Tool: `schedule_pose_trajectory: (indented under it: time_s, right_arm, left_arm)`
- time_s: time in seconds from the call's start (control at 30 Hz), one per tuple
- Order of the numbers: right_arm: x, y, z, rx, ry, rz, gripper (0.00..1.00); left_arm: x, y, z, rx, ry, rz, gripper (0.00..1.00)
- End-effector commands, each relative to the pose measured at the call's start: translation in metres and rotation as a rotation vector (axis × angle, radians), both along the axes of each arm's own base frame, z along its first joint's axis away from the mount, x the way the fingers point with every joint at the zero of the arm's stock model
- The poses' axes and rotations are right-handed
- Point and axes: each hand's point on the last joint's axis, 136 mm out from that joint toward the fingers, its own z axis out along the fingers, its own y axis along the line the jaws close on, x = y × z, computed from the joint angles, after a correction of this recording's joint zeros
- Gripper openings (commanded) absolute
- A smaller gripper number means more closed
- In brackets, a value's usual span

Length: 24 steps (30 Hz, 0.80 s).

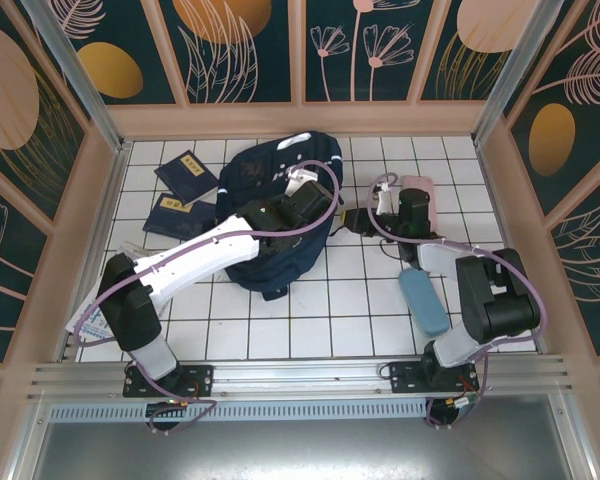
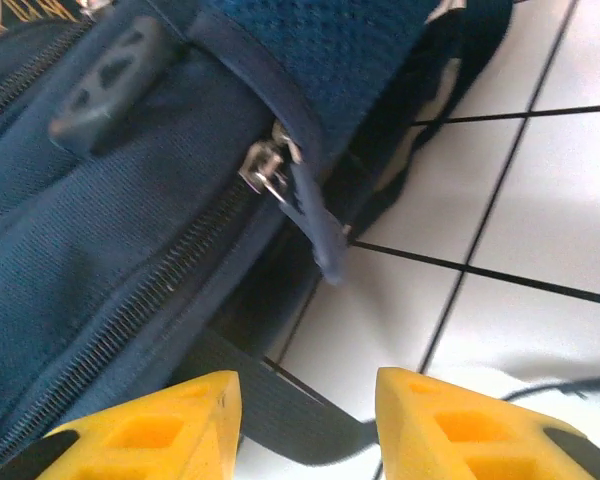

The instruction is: Pack the student bag

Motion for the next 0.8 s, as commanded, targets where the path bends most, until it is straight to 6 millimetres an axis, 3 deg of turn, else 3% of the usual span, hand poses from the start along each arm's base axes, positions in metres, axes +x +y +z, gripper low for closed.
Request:
schedule_pose_trajectory:
  time_s: [0.0,0.07,0.37,0.6,0.77]
  right_arm:
    - [-0.004,0.023,0.015,0.072,-0.056,0.076,0.36]
    - [0.002,0.024,0.010,0.050,-0.063,0.053,0.30]
    - [0.026,0.013,0.024,0.089,-0.167,-0.053,0.30]
    - [0.048,-0.019,0.029,0.131,-0.166,-0.196,0.31]
    - [0.039,-0.005,0.025,0.138,-0.132,-0.102,0.39]
  left_arm:
    - [0.006,0.021,0.041,-0.025,-0.122,0.067,0.05]
    - [0.006,0.022,0.042,-0.029,-0.125,0.068,0.05]
    - [0.004,0.027,0.045,-0.028,-0.130,0.073,0.05]
    - [0.000,0.034,0.039,-0.018,-0.121,0.075,0.04]
    - [0.000,0.031,0.042,-0.029,-0.125,0.067,0.04]
